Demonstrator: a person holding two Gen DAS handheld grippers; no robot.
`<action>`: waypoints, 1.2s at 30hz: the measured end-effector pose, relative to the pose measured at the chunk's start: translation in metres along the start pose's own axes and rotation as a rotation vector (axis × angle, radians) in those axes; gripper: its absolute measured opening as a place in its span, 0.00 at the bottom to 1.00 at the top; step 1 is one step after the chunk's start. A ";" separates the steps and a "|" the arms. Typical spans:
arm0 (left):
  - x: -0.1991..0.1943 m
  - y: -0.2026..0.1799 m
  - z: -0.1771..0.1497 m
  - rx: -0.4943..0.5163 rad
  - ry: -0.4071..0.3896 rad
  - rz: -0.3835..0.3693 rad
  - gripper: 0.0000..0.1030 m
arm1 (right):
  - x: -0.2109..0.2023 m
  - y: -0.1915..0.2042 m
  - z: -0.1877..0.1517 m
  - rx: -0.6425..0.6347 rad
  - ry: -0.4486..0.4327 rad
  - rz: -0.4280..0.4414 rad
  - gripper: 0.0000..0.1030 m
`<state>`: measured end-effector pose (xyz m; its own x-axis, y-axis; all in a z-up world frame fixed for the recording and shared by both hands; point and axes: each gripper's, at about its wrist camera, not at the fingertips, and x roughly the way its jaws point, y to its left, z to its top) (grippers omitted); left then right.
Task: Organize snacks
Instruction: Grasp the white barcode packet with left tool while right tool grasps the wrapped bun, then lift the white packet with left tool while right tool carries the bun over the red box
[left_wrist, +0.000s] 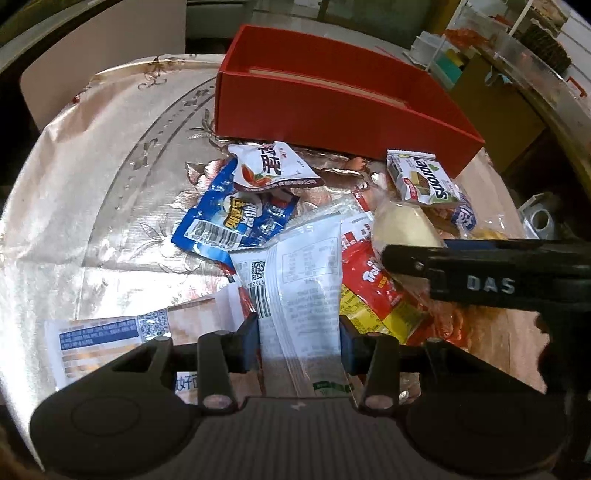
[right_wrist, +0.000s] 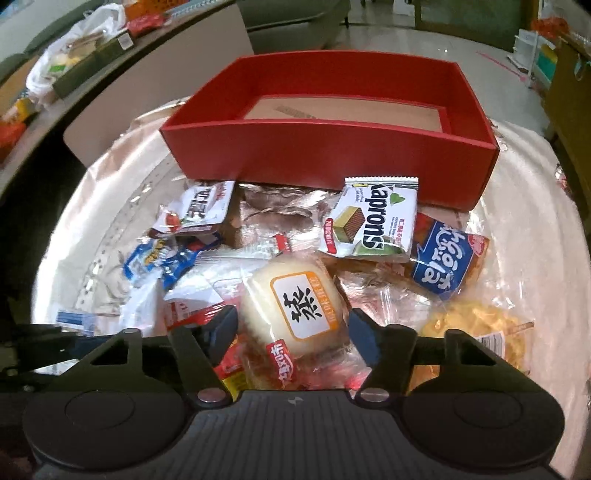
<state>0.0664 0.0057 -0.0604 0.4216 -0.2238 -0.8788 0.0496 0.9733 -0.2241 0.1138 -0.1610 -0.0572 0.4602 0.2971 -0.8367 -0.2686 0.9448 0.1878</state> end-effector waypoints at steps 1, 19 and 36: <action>0.000 0.000 0.000 -0.002 0.000 -0.001 0.36 | -0.001 0.000 0.000 0.001 0.003 0.002 0.67; -0.022 -0.010 0.010 0.007 -0.064 -0.014 0.36 | -0.038 -0.007 -0.010 0.052 -0.032 0.078 0.59; 0.006 -0.010 0.000 0.032 0.020 0.037 0.36 | -0.006 -0.019 -0.019 0.076 0.051 0.057 0.67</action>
<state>0.0687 -0.0051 -0.0638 0.4056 -0.1885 -0.8944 0.0635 0.9820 -0.1782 0.1001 -0.1832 -0.0654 0.4015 0.3446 -0.8486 -0.2274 0.9350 0.2722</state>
